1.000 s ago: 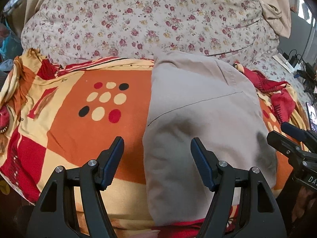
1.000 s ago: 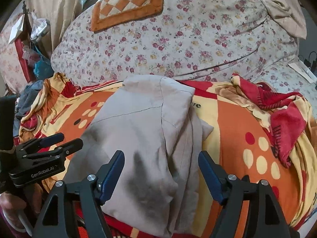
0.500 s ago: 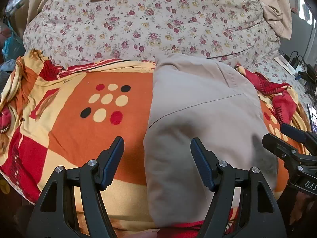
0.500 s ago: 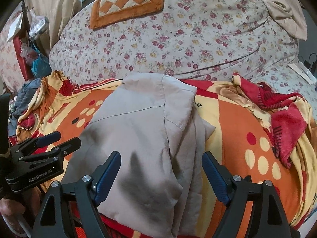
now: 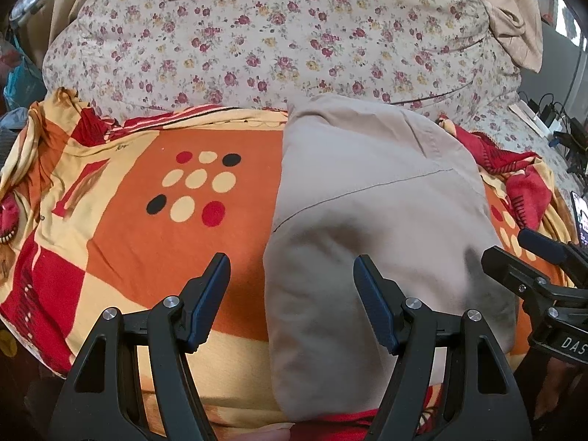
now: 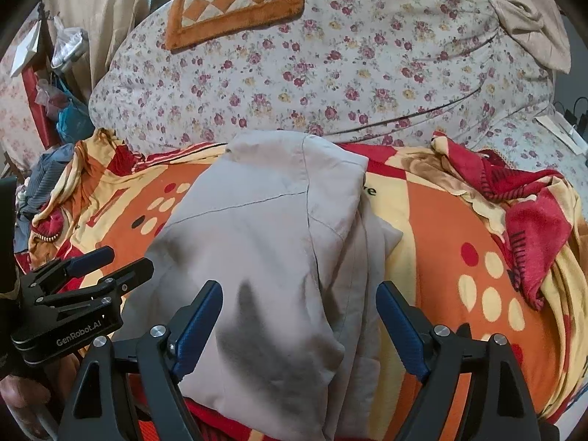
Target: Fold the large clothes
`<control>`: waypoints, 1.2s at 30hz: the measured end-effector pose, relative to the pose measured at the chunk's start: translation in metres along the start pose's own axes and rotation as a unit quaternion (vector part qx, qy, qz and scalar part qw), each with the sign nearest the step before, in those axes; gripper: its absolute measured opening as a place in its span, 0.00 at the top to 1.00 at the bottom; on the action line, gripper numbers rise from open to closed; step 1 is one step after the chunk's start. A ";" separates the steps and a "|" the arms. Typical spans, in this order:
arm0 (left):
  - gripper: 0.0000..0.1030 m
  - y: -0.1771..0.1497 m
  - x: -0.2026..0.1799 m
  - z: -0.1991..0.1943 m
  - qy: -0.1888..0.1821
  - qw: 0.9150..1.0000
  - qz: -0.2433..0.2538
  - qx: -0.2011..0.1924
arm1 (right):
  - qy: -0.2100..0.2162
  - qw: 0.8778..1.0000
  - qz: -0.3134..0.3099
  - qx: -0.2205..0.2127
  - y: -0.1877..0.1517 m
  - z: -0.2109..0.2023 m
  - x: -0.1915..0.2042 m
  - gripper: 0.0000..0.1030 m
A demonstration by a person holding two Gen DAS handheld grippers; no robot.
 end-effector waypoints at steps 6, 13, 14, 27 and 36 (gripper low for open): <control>0.32 -0.001 -0.001 0.001 -0.001 1.000 -0.003 0.002 | 0.002 1.000 -0.002 0.005 -0.002 0.004 -0.002 0.19; 0.32 -0.001 0.000 0.003 -0.003 1.000 -0.009 0.004 | 0.003 1.000 -0.002 0.005 -0.002 0.005 -0.002 0.18; 0.32 -0.001 0.000 0.004 -0.003 1.000 -0.011 0.005 | 0.003 1.000 -0.002 0.006 -0.002 0.005 -0.002 0.18; 0.32 -0.002 0.001 0.004 -0.003 1.000 -0.013 0.006 | 0.005 1.000 -0.007 0.009 0.000 0.008 0.003 0.18; 0.32 -0.002 -0.002 0.004 -0.006 1.000 -0.015 0.006 | 0.006 1.000 -0.009 0.012 -0.001 0.009 0.003 0.17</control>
Point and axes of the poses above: each gripper's, at about its wrist camera, not at the fingertips, and z roughly the way its jaws point, x to its left, y to its top, the point moved 8 cm from there along z, roughly the way its jaws point, and after that the axes turned 13 degrees about -z, right-handed, at the moved point
